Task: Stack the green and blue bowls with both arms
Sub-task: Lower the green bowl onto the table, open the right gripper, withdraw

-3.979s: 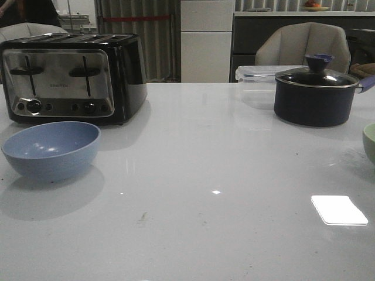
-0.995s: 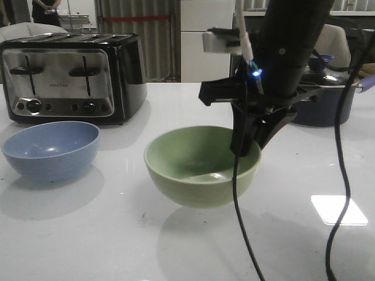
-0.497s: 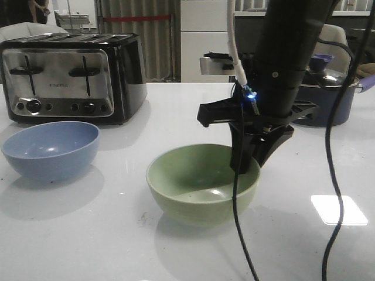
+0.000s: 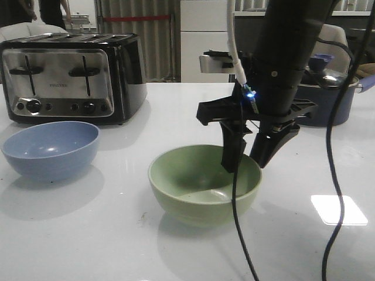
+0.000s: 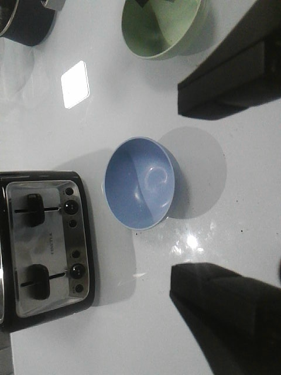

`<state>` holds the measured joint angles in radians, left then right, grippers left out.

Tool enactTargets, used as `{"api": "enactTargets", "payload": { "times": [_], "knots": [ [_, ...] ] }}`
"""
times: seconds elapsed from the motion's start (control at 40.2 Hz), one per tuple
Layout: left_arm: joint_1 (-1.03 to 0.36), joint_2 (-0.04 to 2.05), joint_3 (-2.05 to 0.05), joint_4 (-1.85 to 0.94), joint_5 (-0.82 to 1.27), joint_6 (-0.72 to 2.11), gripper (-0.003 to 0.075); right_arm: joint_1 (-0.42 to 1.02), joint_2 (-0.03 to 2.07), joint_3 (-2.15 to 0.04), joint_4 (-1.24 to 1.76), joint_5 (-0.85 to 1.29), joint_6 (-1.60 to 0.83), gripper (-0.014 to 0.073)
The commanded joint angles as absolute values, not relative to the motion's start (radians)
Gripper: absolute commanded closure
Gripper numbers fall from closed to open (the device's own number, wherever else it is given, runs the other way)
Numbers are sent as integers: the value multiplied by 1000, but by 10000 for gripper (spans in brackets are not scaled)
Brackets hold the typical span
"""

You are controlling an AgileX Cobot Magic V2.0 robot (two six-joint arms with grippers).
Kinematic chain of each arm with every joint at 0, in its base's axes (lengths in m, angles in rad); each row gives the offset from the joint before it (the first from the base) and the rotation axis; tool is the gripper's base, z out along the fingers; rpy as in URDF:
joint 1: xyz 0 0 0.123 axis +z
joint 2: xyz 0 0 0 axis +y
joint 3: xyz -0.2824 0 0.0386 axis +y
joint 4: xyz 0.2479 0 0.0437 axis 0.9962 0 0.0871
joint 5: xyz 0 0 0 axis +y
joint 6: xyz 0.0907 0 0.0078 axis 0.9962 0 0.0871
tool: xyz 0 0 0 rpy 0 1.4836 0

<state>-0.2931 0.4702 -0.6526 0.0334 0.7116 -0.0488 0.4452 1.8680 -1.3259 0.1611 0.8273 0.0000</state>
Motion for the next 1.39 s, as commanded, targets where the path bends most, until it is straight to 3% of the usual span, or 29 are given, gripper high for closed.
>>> {"api": "enactTargets", "payload": {
  "times": [0.0,0.274,0.721,1.119,1.368],
  "knots": [
    [-298,482,-685,29,612,-48,160,444,1759,-1354,143,793,-14,198],
    [-298,482,-685,29,612,-48,160,445,1457,-1282,127,775,-49,203],
    [-298,482,-685,29,612,-48,160,445,904,-932,105,795,-103,203],
    [-298,487,-685,41,610,-48,160,445,564,-671,152,829,-100,203],
    [-298,692,-781,103,740,-48,160,445,487,-661,151,838,-100,203]
  ]
}}
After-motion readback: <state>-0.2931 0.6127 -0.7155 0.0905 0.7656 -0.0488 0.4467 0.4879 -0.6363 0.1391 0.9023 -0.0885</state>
